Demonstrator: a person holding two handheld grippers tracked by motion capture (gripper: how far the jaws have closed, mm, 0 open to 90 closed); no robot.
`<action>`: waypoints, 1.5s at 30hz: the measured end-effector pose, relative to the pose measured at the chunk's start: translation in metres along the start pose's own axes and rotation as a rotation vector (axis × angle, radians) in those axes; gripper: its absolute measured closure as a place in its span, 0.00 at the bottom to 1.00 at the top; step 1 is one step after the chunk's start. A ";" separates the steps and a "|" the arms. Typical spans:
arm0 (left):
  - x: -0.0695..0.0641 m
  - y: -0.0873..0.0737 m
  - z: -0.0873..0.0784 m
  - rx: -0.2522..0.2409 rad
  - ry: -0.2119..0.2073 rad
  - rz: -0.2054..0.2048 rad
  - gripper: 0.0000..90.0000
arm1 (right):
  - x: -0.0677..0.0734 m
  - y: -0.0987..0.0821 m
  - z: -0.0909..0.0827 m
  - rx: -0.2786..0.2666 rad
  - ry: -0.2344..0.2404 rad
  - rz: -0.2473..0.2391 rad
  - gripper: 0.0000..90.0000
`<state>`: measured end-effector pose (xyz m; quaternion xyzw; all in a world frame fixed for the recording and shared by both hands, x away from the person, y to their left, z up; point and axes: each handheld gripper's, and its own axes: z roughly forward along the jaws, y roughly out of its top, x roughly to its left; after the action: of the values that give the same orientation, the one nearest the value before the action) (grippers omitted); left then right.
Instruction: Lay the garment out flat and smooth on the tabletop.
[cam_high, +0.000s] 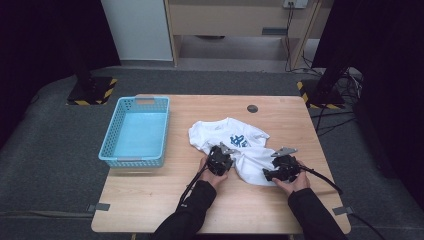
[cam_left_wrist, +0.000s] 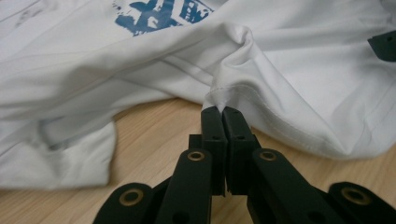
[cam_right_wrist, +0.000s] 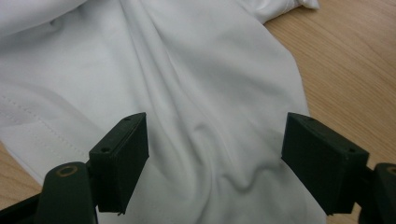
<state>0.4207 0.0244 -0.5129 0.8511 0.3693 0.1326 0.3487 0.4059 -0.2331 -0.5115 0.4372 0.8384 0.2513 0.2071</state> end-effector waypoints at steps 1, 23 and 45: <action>0.002 -0.001 -0.008 0.010 0.004 0.014 0.99 | 0.000 0.000 0.000 0.001 0.000 -0.001 0.25; 0.030 -0.046 -0.090 0.006 -0.006 -0.042 0.70 | 0.001 -0.001 -0.006 -0.019 0.009 0.033 0.24; 0.017 -0.048 -0.041 0.084 0.244 -0.036 0.44 | 0.001 -0.004 -0.003 -0.001 -0.013 0.011 0.23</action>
<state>0.3871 0.0806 -0.5167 0.8357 0.4293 0.2136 0.2677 0.4013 -0.2343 -0.5116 0.4435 0.8343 0.2500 0.2114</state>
